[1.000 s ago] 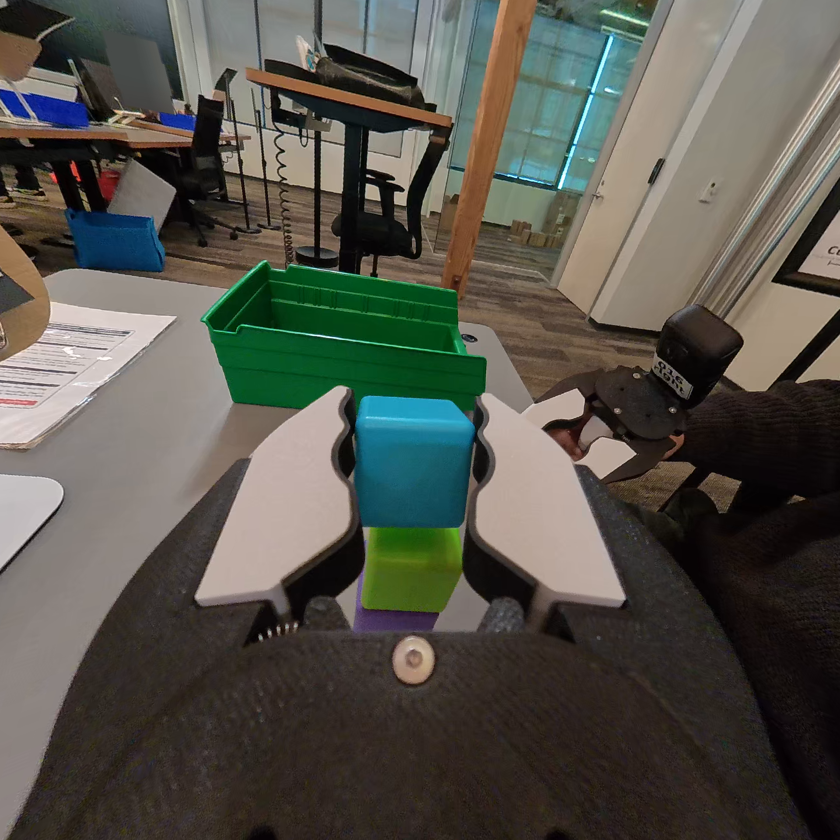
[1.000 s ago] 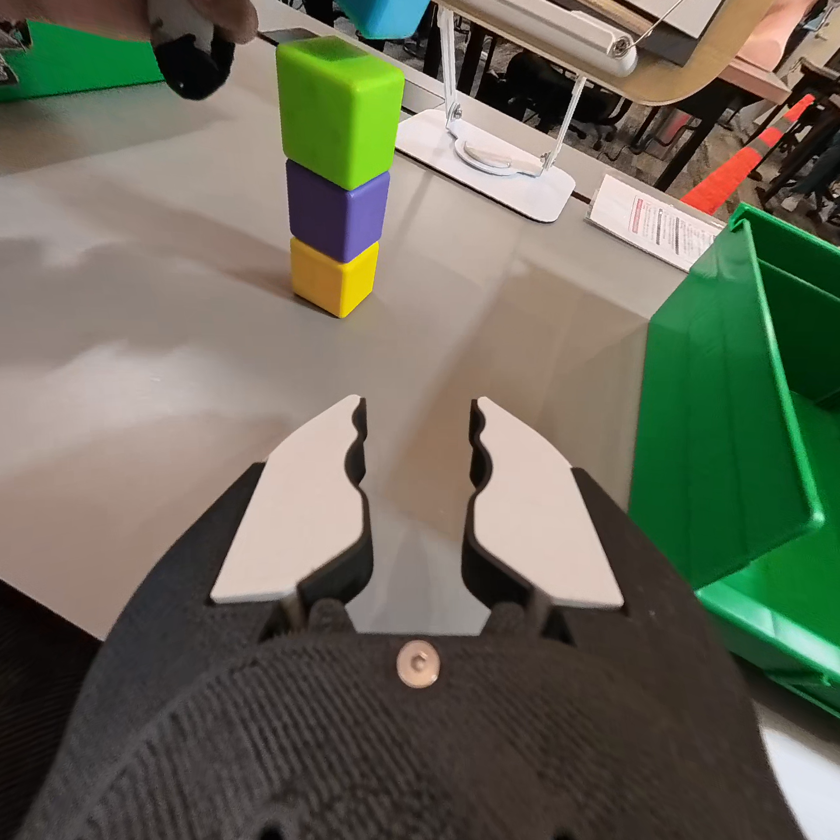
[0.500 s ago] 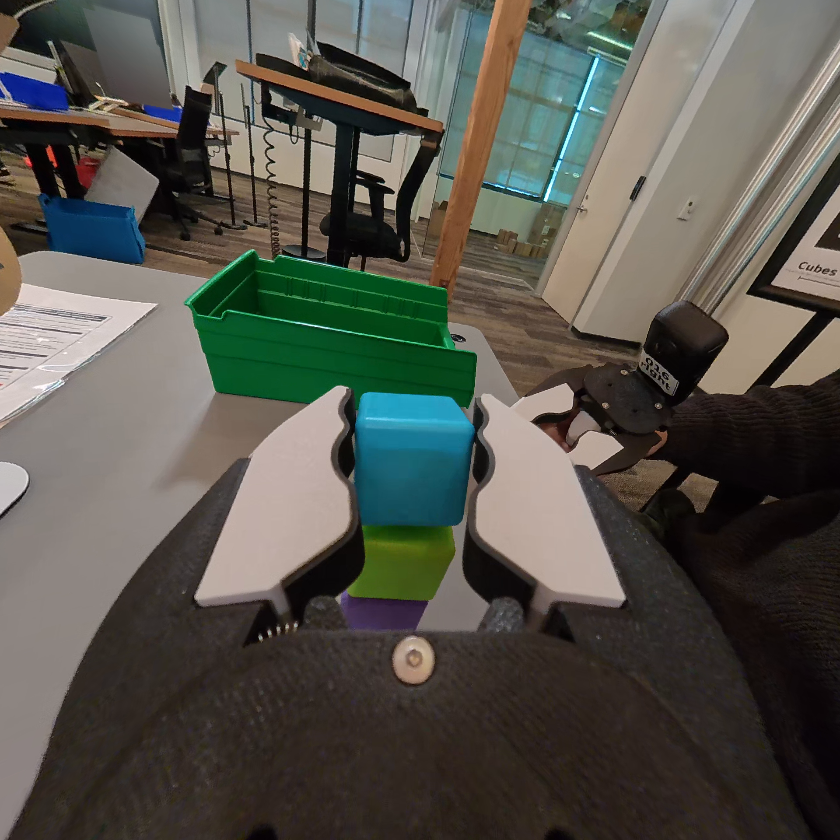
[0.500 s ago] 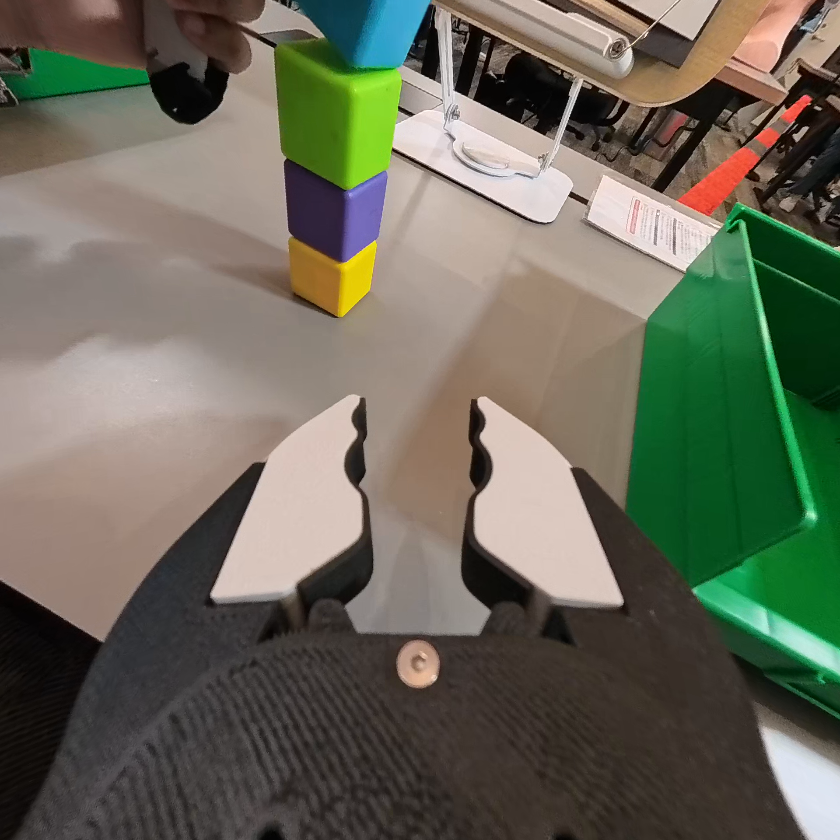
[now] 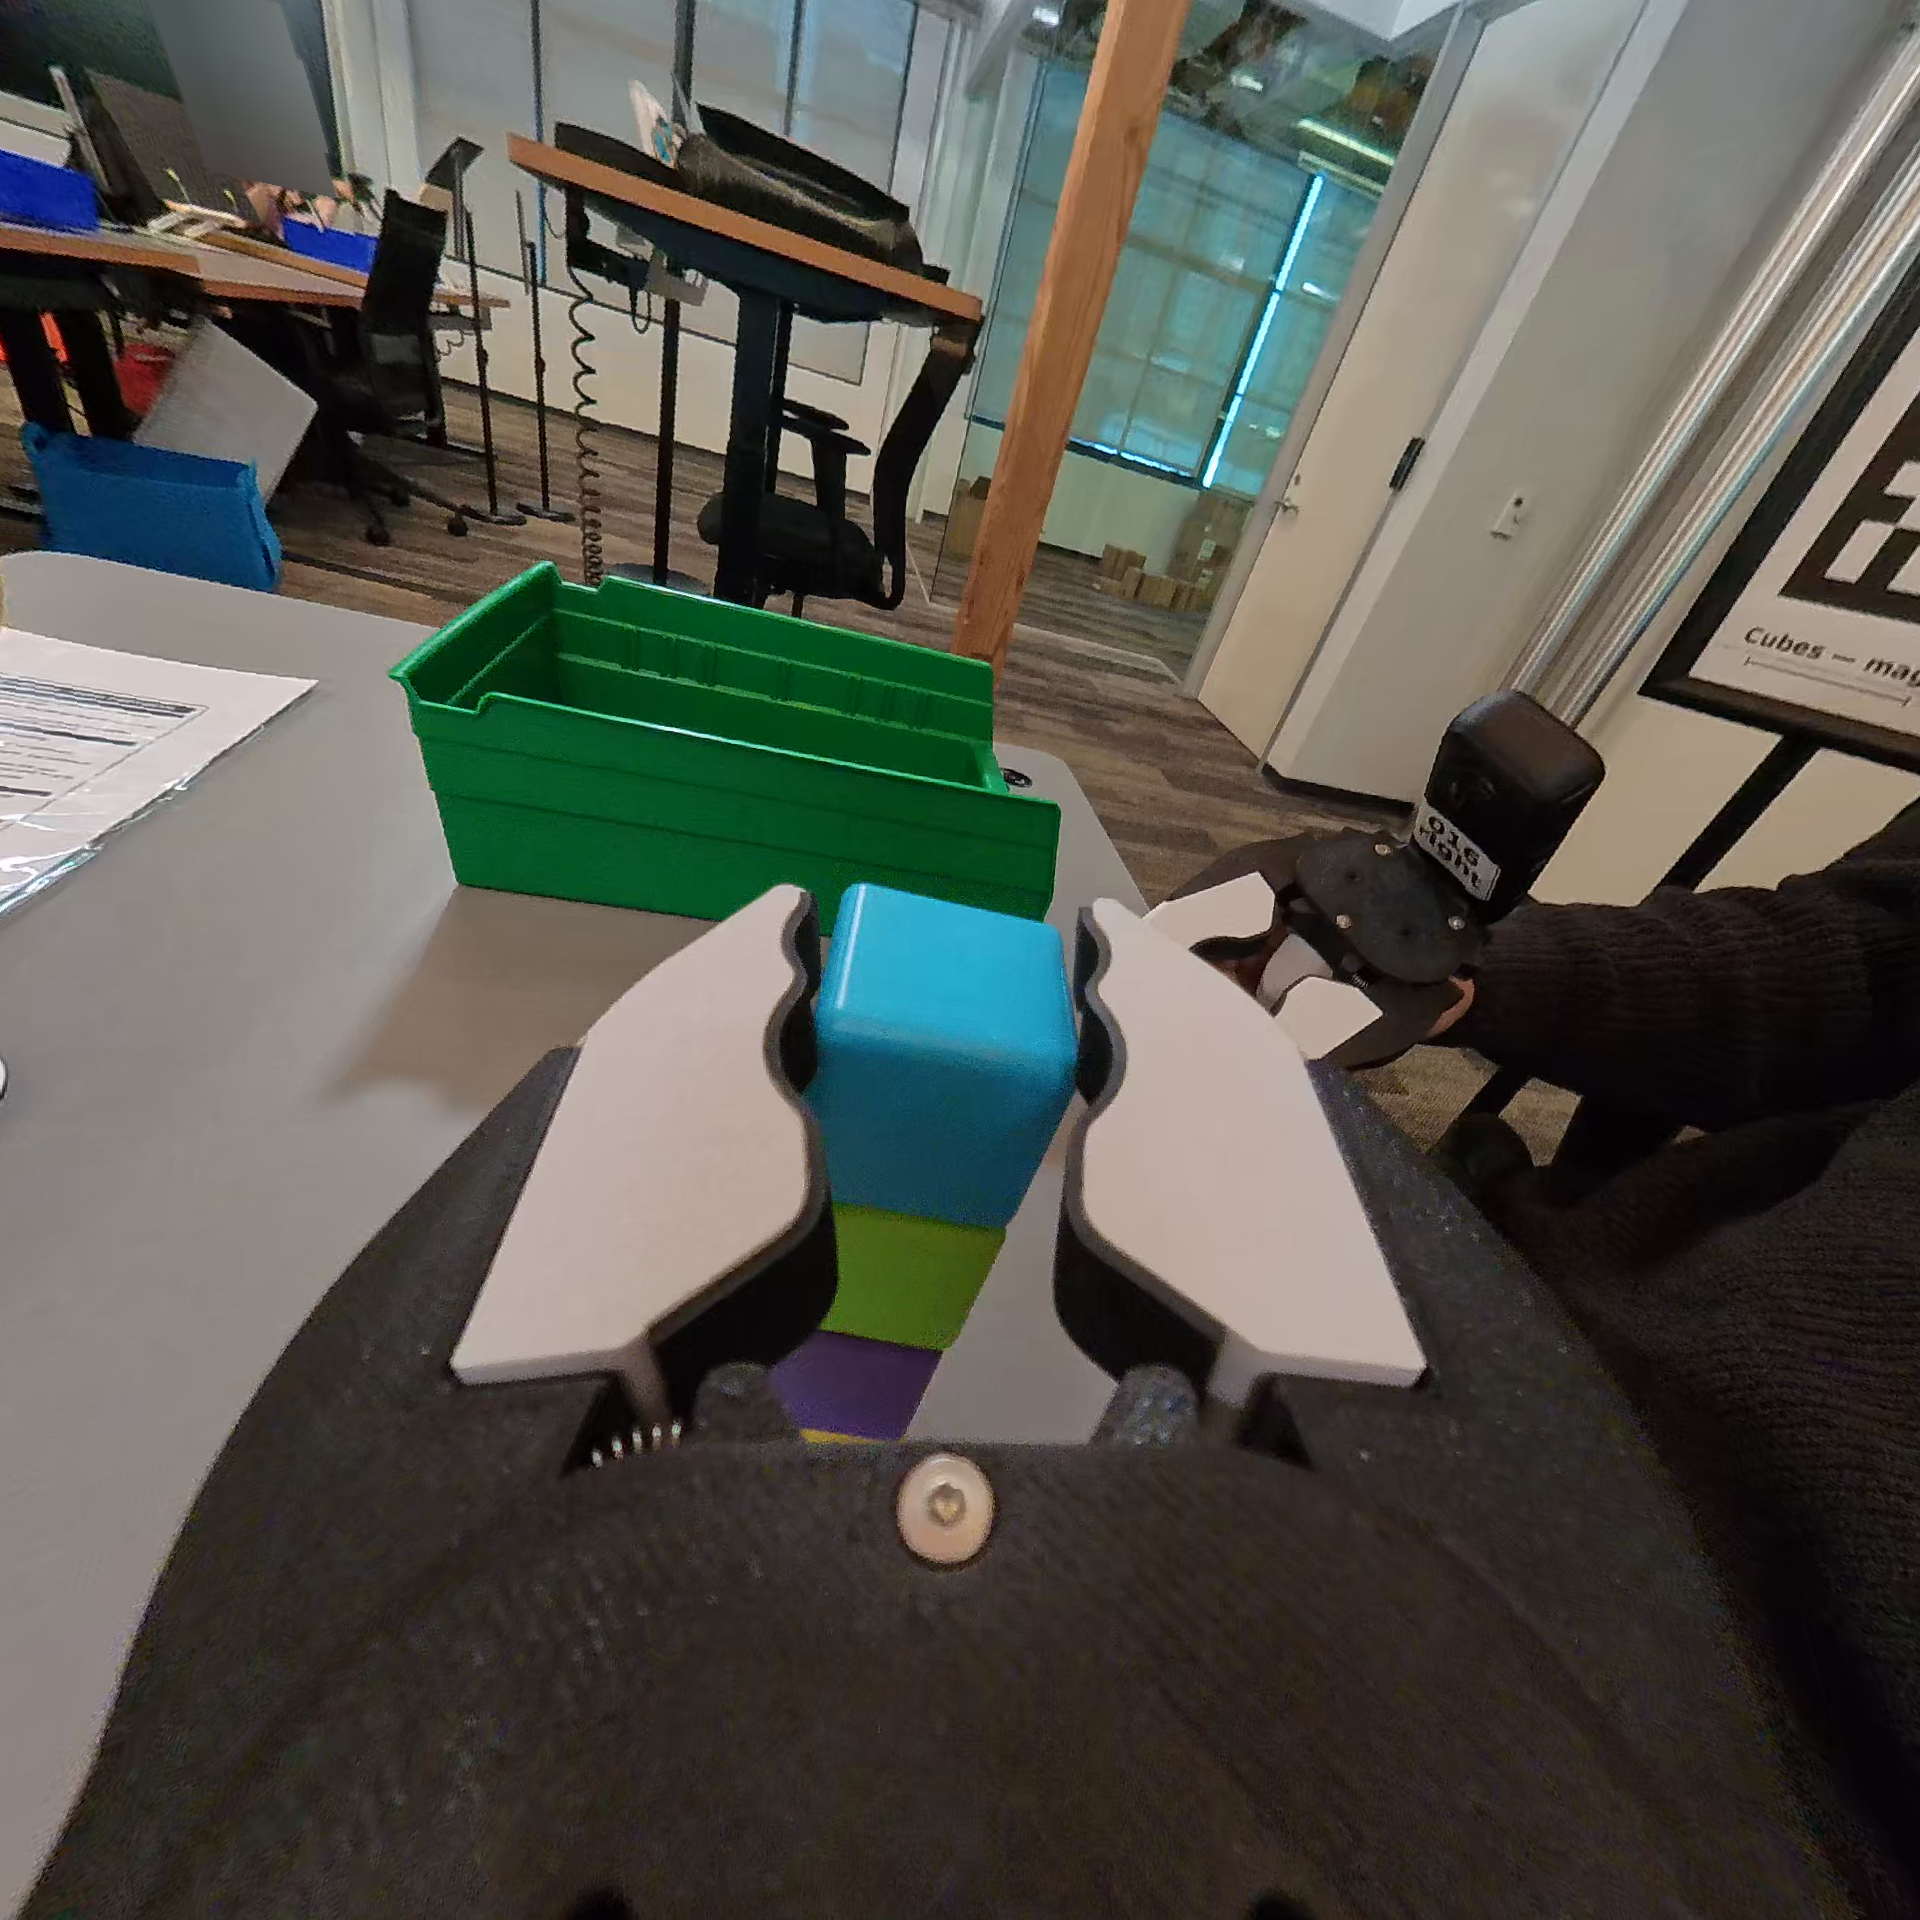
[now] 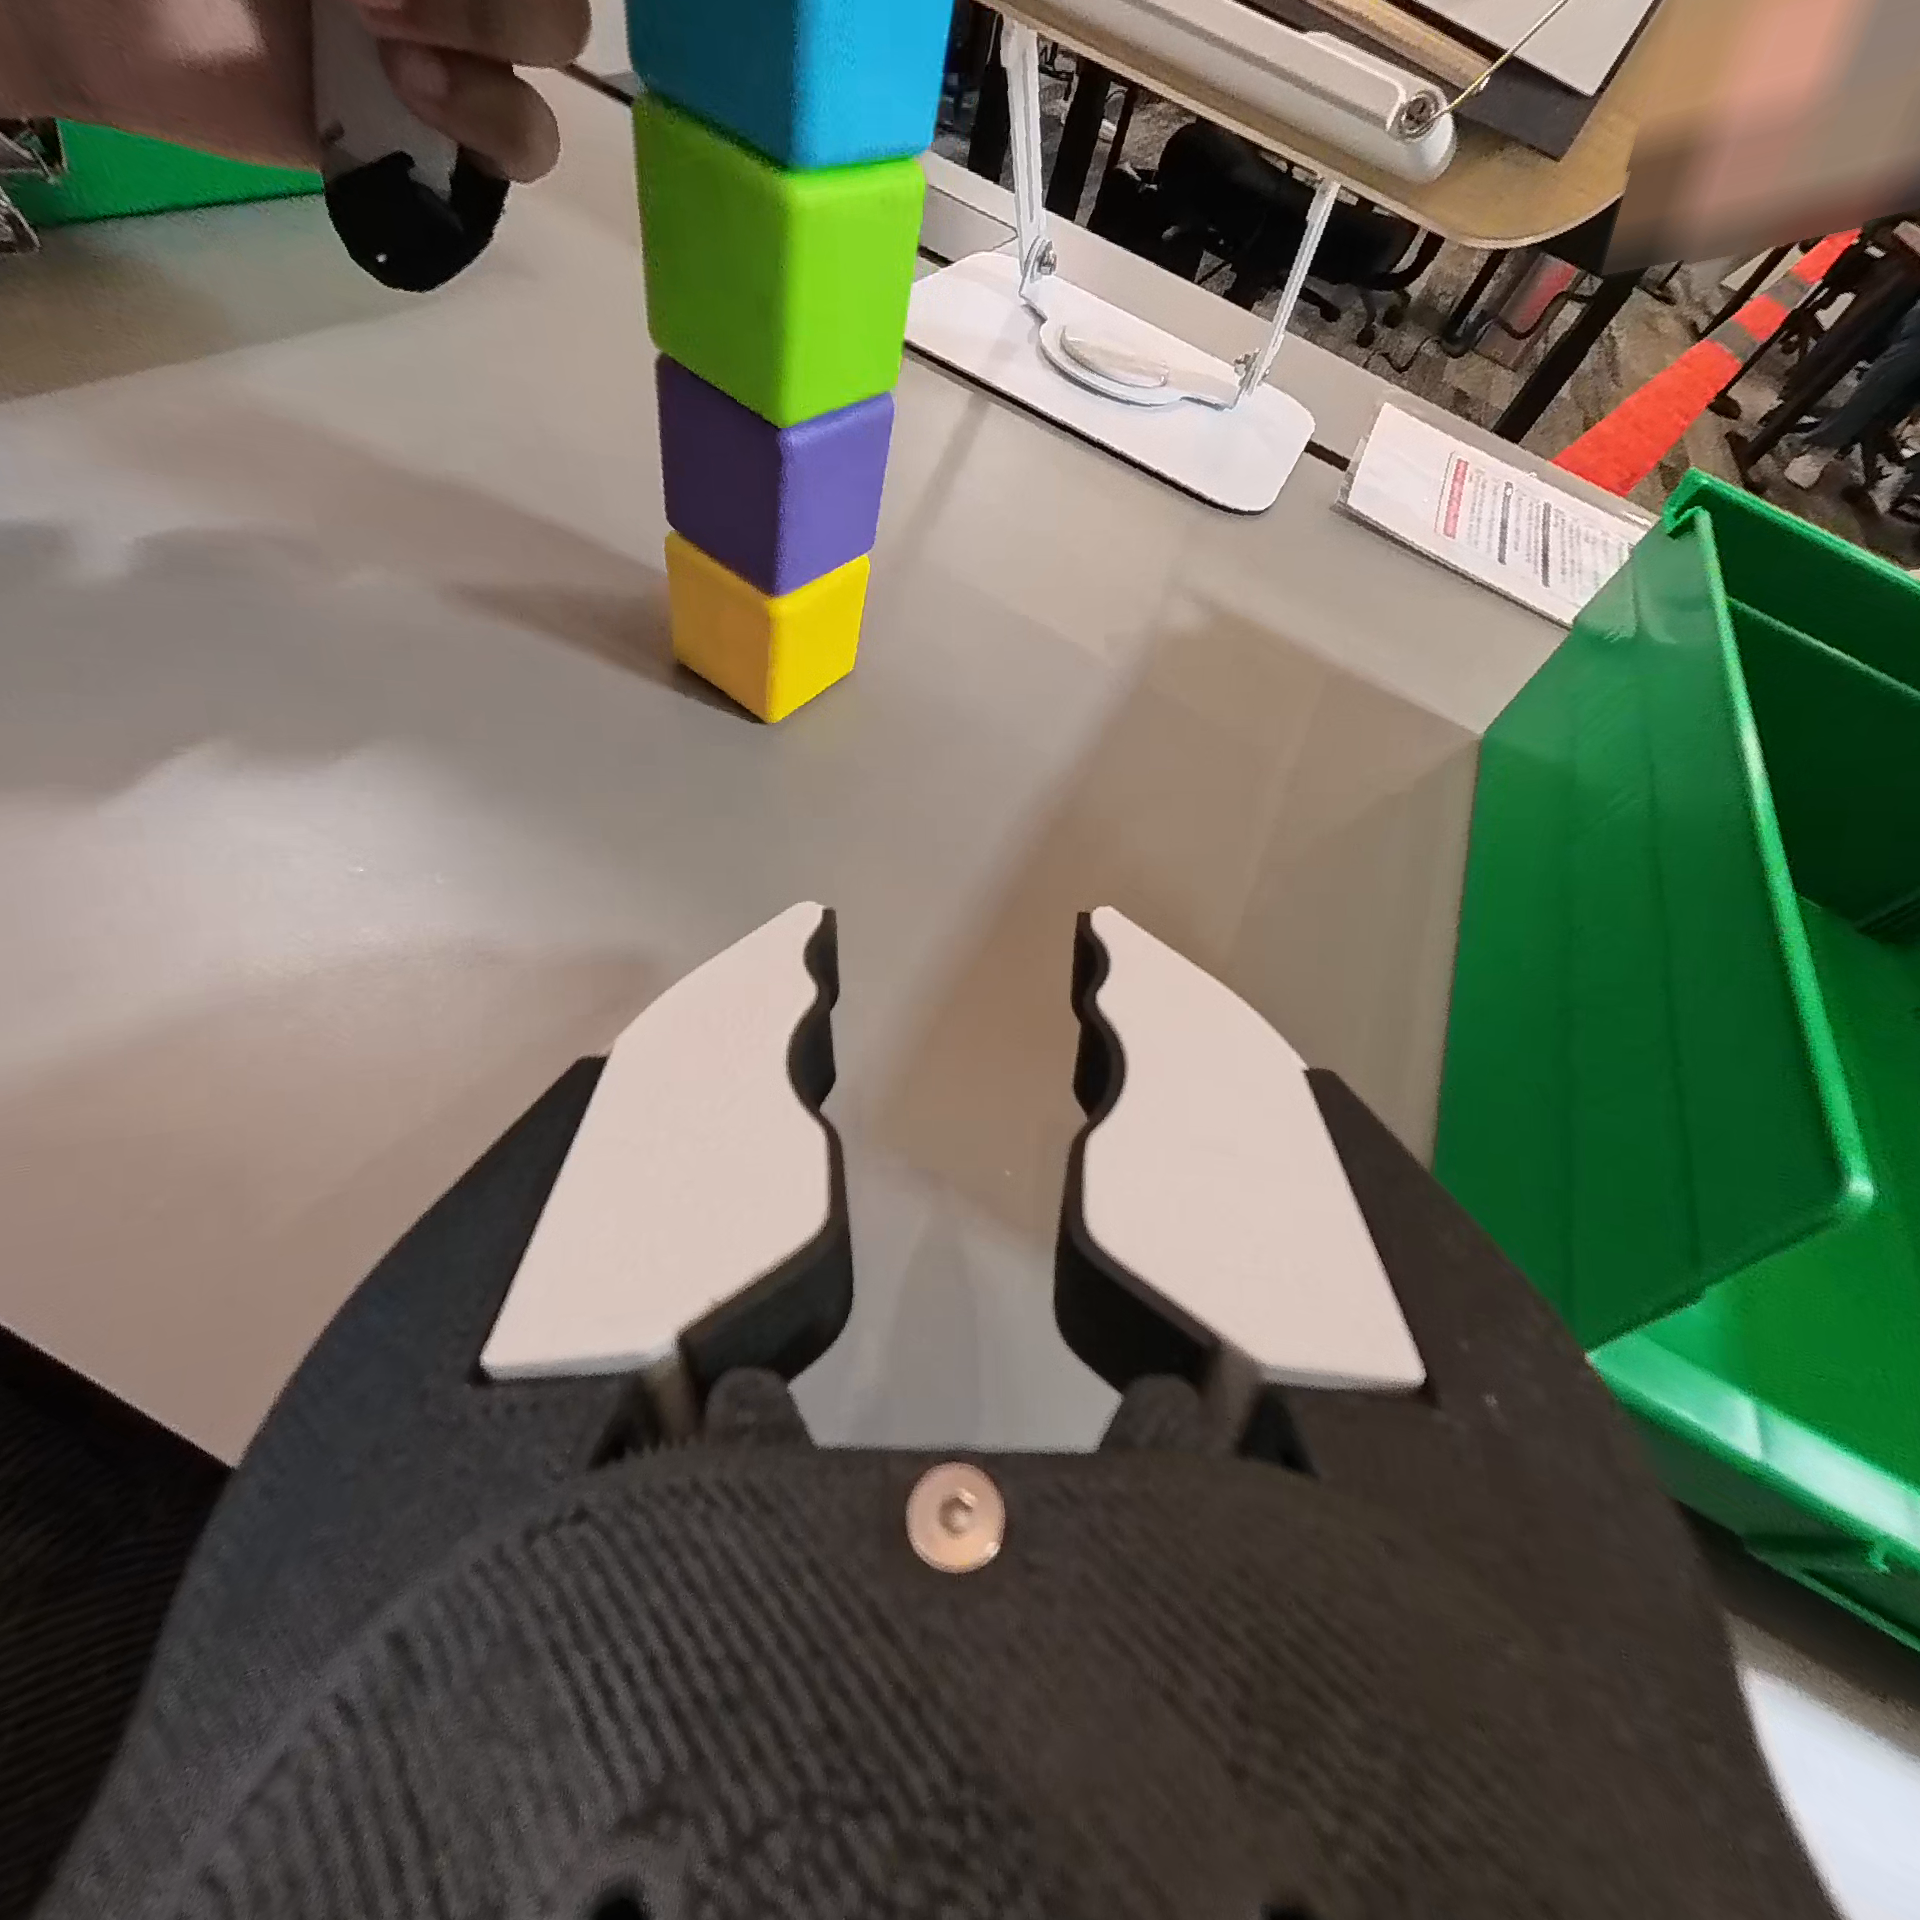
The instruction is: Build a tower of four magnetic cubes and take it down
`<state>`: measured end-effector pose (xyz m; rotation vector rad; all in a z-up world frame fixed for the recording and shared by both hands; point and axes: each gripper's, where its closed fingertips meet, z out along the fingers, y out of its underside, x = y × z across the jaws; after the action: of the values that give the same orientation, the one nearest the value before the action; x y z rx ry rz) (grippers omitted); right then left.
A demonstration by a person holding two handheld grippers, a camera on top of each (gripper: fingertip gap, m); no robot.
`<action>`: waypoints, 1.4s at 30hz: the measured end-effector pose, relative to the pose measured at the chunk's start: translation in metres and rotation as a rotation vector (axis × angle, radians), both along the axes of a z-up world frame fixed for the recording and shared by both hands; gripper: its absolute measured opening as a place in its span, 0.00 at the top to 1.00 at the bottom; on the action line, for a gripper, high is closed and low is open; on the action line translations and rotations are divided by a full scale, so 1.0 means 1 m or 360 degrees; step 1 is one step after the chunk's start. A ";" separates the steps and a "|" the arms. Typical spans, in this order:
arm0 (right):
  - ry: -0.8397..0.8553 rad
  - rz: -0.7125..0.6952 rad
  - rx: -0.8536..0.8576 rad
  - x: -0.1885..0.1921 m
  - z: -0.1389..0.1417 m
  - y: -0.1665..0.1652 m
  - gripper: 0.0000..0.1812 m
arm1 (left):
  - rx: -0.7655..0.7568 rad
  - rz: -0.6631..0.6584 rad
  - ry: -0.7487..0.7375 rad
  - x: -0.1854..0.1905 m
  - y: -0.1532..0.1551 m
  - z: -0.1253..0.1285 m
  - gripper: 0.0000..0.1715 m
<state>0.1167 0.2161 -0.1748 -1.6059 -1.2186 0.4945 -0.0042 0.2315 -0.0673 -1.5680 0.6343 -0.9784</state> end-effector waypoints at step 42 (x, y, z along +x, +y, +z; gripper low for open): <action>0.0172 0.0164 -0.0234 -0.033 0.006 -0.006 0.74 | -0.0086 0.0249 0.0276 0.001 -0.006 -0.075 0.52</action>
<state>0.0838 0.2105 -0.1683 -1.6224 -1.2110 0.7423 -0.0028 0.2259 -0.1424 -1.7358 0.5984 -0.7539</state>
